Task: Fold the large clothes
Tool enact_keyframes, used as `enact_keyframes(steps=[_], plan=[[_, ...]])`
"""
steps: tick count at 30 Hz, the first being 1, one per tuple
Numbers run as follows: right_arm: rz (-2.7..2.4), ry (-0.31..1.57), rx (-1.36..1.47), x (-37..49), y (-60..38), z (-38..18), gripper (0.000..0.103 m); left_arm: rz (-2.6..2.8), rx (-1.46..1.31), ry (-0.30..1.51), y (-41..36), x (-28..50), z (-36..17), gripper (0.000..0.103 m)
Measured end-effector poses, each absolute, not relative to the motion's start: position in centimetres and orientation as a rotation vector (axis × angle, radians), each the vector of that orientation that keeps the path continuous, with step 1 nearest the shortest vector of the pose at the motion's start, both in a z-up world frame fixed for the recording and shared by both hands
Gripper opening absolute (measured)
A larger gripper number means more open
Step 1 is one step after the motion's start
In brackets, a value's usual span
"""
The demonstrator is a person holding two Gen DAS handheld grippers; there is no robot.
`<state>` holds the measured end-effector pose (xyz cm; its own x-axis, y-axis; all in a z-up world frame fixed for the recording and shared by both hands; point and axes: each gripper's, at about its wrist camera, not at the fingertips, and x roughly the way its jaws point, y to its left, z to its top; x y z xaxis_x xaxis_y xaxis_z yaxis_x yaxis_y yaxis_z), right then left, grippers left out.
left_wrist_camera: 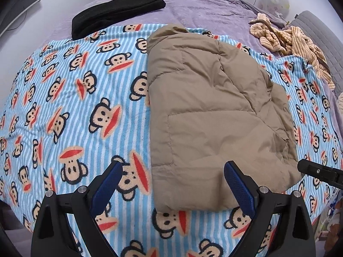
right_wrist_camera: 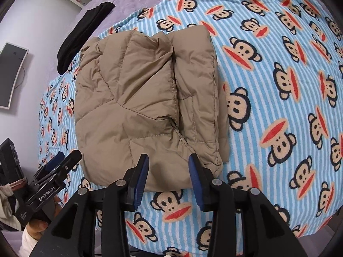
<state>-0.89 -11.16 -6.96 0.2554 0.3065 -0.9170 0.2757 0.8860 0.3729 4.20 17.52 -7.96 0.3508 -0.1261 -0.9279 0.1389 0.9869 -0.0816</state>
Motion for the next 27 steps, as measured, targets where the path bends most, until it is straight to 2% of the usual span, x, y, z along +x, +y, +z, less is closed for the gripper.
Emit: enact_keyframes(steps=[3, 5, 13, 19, 20, 21, 27], plan=[[0.025, 1.312, 0.493, -0.9, -11.1, -6.0, 0.053, -0.147, 0.016, 1.167, 17.5, 3.3, -6.7, 0.096], [0.026, 1.294, 0.484, -1.0, -11.0, -5.5, 0.058, -0.131, 0.022, 1.151, 17.5, 2.8, -5.7, 0.103], [0.013, 1.172, 0.353, -1.8, -10.0, -1.0, 0.082, -0.072, 0.056, 1.075, 17.4, 0.9, -1.6, 0.103], [-0.03, 1.064, 0.248, -2.7, -9.0, 2.7, 0.088, -0.062, 0.063, 1.024, 17.5, -0.3, 0.9, 0.103], [-0.034, 1.047, 0.237, -2.8, -8.9, 3.1, 0.092, -0.057, 0.063, 1.016, 17.5, -0.5, 1.2, 0.103], [-0.035, 1.028, 0.231, -2.9, -8.8, 3.5, 0.102, -0.051, 0.065, 1.008, 17.6, -0.6, 1.6, 0.103], [-0.046, 0.978, 0.207, -3.3, -8.6, 5.1, 0.103, -0.04, 0.049, 0.983, 18.0, -1.4, 3.1, 0.103]])
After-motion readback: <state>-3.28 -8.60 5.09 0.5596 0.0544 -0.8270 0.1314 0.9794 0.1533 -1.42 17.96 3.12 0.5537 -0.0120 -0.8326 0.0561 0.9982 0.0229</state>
